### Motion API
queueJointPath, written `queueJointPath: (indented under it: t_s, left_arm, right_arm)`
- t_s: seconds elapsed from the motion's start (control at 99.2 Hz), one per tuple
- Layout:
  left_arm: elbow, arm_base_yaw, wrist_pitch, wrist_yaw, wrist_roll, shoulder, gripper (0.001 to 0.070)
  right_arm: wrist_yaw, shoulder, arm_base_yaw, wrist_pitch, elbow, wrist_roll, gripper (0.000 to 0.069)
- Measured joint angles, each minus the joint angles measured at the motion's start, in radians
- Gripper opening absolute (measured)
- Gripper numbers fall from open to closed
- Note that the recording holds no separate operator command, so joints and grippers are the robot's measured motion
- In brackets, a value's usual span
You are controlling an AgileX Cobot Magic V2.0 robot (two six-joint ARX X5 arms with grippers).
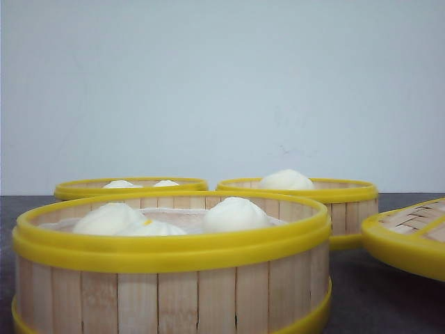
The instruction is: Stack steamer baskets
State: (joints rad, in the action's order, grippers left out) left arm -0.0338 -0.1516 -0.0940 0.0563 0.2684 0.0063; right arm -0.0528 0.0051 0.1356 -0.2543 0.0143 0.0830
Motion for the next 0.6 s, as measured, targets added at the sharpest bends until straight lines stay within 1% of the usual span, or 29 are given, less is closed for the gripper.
queueJointPath:
  t_s: [0.06, 0.121, 0.181, 0.222, 0.242, 0.262, 0.323, 0.343, 0.363, 0.393, 0.444, 0.494, 0.554, 0.605]
  left_arm:
    - [-0.002, 0.0, 0.0, 0.016, 0.069, 0.0, 0.0022]
    - [-0.011, 0.0, 0.004, 0.034, 0.151, 0.0, 0.0022]
    - [-0.021, 0.0, -0.002, 0.082, 0.24, 0.0, 0.0025]
    - [-0.026, 0.0, -0.004, 0.11, 0.296, -0.001, 0.0044]
    - [-0.027, 0.0, -0.005, 0.119, 0.323, -0.001, 0.0068]
    - [-0.027, 0.0, -0.004, 0.127, 0.352, -0.001, 0.0107]
    - [-0.027, 0.0, 0.005, 0.136, 0.441, 0.0, 0.028]
    - [-0.029, 0.0, 0.015, 0.142, 0.467, 0.0, 0.0327]
    - [-0.035, 0.001, 0.036, 0.148, 0.491, 0.003, 0.0362]
    - [-0.054, 0.001, 0.086, 0.152, 0.517, 0.014, 0.0393]
    - [-0.109, 0.001, 0.188, 0.143, 0.534, 0.061, 0.041]
    - [-0.19, 0.007, 0.297, 0.103, 0.519, 0.14, 0.0416]
    - [-0.291, 0.023, 0.381, 0.065, 0.465, 0.256, 0.0417]
    - [-0.394, 0.037, 0.434, 0.049, 0.396, 0.383, 0.0417]
  right_arm:
    - [0.0, 0.0, 0.0, -0.017, 0.0, 0.014, 0.0015]
    - [0.001, 0.0, 0.0, -0.023, 0.0, 0.063, 0.0015]
    - [0.001, 0.0, 0.0, -0.039, 0.0, 0.138, 0.0015]
    - [0.0, 0.0, 0.0, -0.051, 0.0, 0.191, 0.0015]
    - [0.0, 0.0, 0.0, -0.055, 0.0, 0.216, 0.0015]
    - [0.0, 0.0, 0.0, -0.057, 0.0, 0.24, 0.0015]
    - [0.003, 0.0, 0.0, -0.048, 0.0, 0.302, 0.0015]
    - [0.01, 0.0, 0.0, -0.041, 0.0, 0.32, 0.0015]
    - [0.021, 0.0, 0.0, -0.034, 0.0, 0.334, 0.0015]
    - [0.046, 0.0, 0.0, -0.019, 0.0, 0.352, 0.0015]
    - [0.083, 0.0, 0.0, 0.005, 0.0, 0.37, 0.0015]
    - [0.114, 0.0, 0.0, 0.031, 0.0, 0.38, 0.0015]
    - [0.143, 0.0, 0.0, 0.063, 0.0, 0.388, 0.0015]
    - [0.159, 0.0, 0.0, 0.091, 0.0, 0.391, 0.0015]
